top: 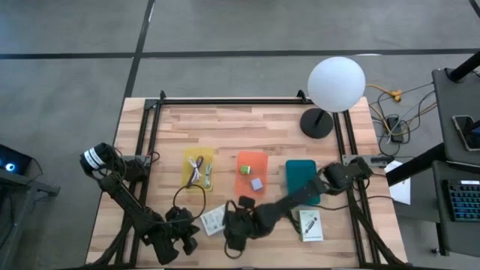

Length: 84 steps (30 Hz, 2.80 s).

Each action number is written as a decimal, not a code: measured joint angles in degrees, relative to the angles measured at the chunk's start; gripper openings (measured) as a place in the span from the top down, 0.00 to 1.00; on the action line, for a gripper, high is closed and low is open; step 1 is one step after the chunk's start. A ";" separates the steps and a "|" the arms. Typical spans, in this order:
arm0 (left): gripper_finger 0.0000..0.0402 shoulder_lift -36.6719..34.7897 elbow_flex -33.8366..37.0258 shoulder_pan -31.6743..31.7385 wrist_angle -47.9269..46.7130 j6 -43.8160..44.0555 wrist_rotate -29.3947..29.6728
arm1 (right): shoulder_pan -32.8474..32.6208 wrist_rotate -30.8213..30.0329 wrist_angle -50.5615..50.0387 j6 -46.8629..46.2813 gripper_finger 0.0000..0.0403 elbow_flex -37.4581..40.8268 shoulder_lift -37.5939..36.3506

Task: Pick and place items into bin
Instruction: Put the left white card reader box into the blue bin

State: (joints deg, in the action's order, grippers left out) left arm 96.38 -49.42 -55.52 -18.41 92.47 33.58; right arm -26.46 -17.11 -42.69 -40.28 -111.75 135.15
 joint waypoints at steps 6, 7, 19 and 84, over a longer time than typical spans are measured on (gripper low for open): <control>1.00 -0.13 -0.18 0.05 2.27 0.11 0.17 | 1.66 0.55 0.66 -4.71 0.70 2.94 0.48; 1.00 -0.13 -0.21 0.05 3.01 0.09 0.87 | 1.66 0.86 0.76 -4.69 0.70 3.00 0.07; 1.00 0.33 0.32 4.76 4.44 -4.84 1.99 | 1.49 0.69 -0.39 -7.47 0.69 2.00 -0.83; 1.00 -10.39 1.89 6.42 4.47 -13.55 13.15 | 2.32 4.15 8.69 10.62 0.72 3.28 2.88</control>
State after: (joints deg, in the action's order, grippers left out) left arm 85.99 -47.53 -49.10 -13.94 78.92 46.74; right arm -24.14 -12.96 -34.00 -29.66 -108.47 138.04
